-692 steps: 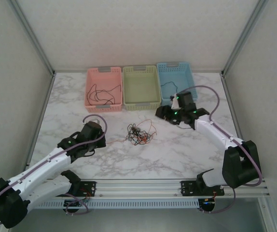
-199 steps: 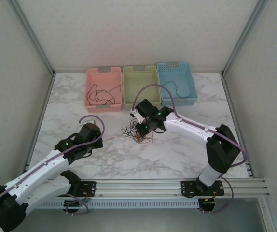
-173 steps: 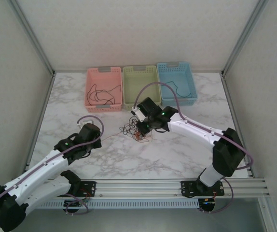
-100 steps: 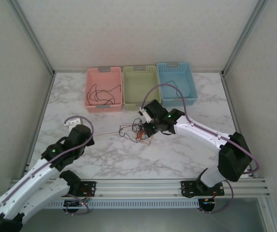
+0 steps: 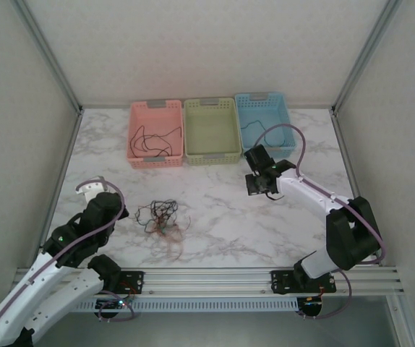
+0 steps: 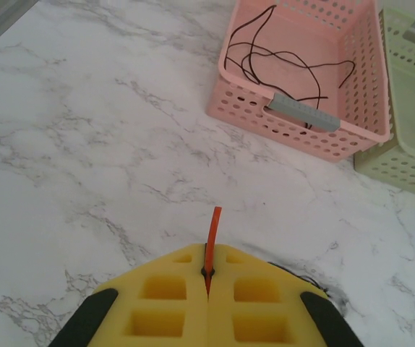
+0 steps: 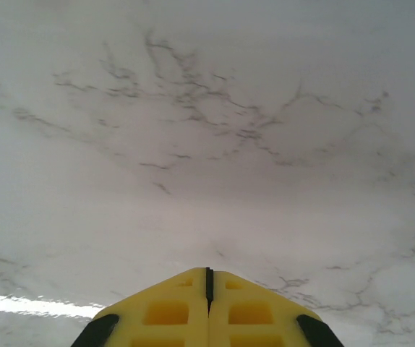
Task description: Untangle the cables
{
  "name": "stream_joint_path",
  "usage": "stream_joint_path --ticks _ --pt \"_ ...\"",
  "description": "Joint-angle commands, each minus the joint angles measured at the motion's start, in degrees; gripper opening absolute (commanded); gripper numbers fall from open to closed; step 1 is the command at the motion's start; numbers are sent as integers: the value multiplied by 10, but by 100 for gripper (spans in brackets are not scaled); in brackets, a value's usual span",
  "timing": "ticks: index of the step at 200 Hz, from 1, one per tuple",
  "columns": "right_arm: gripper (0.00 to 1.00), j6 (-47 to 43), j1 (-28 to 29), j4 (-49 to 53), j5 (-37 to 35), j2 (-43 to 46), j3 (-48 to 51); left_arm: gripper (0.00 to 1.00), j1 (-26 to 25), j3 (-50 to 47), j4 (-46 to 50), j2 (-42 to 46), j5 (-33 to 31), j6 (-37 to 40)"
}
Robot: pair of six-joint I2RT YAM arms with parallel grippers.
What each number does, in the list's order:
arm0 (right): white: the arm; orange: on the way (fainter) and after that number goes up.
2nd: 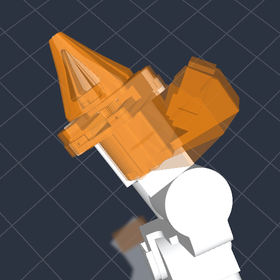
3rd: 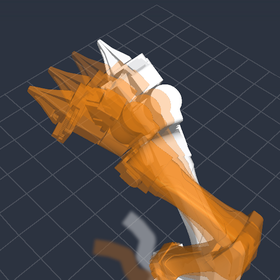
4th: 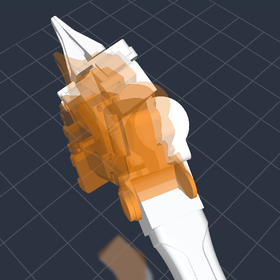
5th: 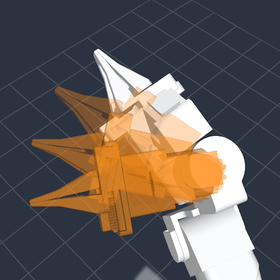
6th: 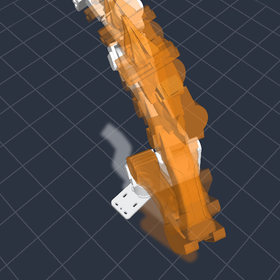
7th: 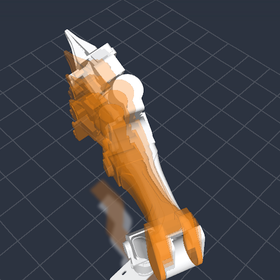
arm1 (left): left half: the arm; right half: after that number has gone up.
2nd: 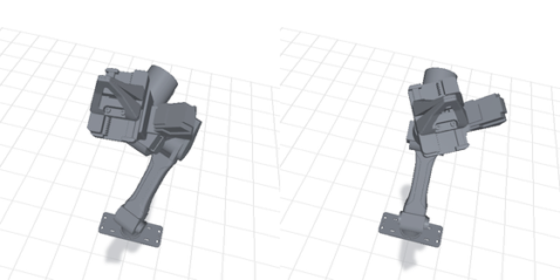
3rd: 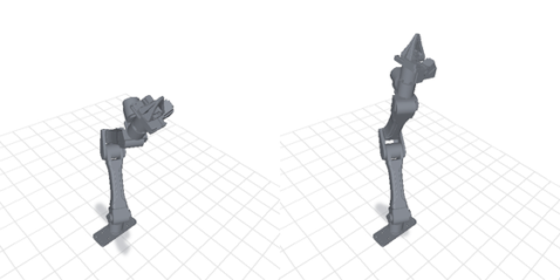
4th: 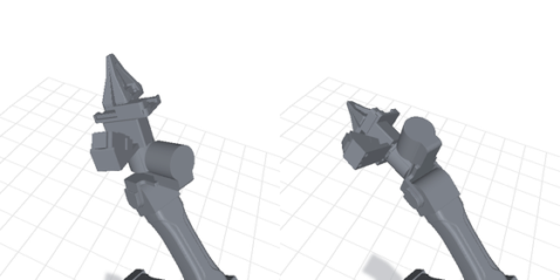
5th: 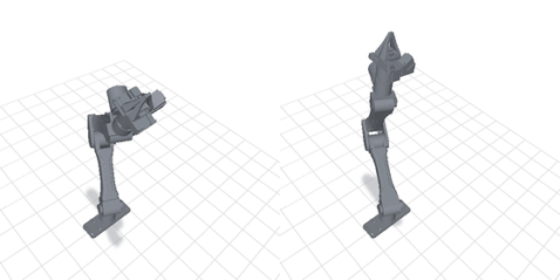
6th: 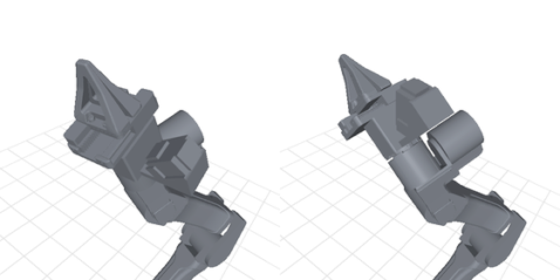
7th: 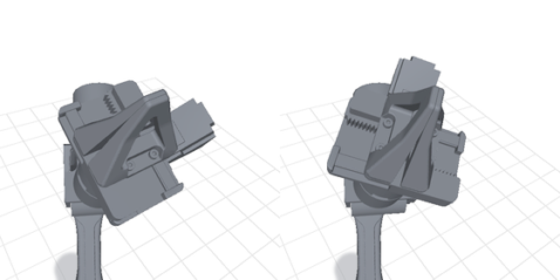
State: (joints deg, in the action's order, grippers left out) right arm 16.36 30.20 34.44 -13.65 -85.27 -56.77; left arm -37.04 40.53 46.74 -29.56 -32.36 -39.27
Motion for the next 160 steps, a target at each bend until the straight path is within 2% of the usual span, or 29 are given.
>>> stream_joint_path --ticks 1,26,51,64,82,97,114,131,160 --pt "0 19 -5 -35 51 37 25 0 -1 13 14 1 -13 -8" --pt "0 23 2 -71 173 56 27 0 -1 10 3 -15 4 -5" --pt "1 21 45 -85 211 59 8 0 -1 2 -11 -33 26 -6" --pt "10 14 77 -93 226 54 -5 0 -1 -3 -19 -37 36 -8" --pt "27 31 105 -109 270 36 -22 0 -1 -9 -26 -43 45 -11" --pt "35 52 123 -140 316 18 -31 0 -1 -10 -30 -47 50 -11" --pt "42 71 170 -158 328 -12 -51 0 -1 -10 -33 -53 54 -11" --pt "43 75 201 -160 318 -48 -79 0 -1 -10 -35 -57 57 -10" --pt "49 40 239 -147 305 -120 -137 0 -1 -11 -38 -62 63 -9"
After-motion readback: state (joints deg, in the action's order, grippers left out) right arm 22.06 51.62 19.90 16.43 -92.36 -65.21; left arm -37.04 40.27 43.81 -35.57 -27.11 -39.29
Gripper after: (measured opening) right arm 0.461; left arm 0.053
